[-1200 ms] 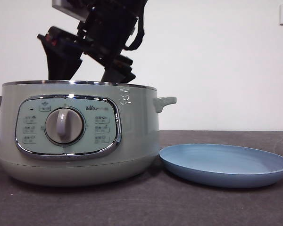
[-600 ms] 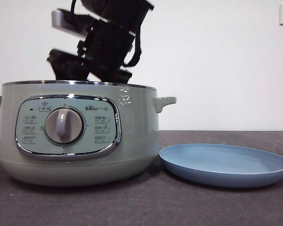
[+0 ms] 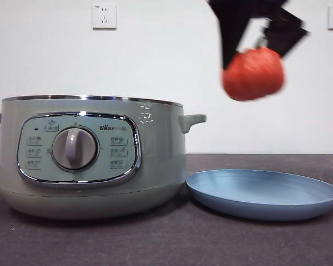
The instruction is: Take the pumpkin out from the steamer,put the pumpkin in the blue plate,close the lid
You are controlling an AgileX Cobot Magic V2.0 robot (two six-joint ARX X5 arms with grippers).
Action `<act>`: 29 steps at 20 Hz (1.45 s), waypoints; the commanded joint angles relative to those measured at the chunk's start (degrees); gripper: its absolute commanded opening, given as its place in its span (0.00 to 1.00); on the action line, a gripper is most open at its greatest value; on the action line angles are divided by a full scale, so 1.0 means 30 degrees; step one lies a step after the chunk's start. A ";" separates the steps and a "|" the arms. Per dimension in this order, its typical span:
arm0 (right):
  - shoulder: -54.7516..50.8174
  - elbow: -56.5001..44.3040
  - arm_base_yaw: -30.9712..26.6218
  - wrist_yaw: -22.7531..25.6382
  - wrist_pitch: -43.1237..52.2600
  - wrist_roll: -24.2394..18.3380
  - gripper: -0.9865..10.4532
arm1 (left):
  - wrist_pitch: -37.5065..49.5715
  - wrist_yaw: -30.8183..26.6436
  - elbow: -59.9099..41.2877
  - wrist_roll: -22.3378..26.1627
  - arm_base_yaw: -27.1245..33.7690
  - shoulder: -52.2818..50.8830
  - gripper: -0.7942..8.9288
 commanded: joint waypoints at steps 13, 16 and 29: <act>-0.1792 -1.1176 0.0291 0.1457 1.2684 0.2747 0.08 | 0.1428 0.0350 0.0393 0.0233 -0.0015 0.0823 0.07; -0.1056 -1.1176 0.0277 0.1457 1.2990 0.2514 0.08 | 0.1428 0.0350 0.0393 0.0233 -0.0022 0.0823 0.07; -0.0342 -1.1162 0.0313 0.1880 1.2386 0.2914 0.59 | 0.1443 0.1348 0.0393 0.0226 -0.0015 0.0823 0.07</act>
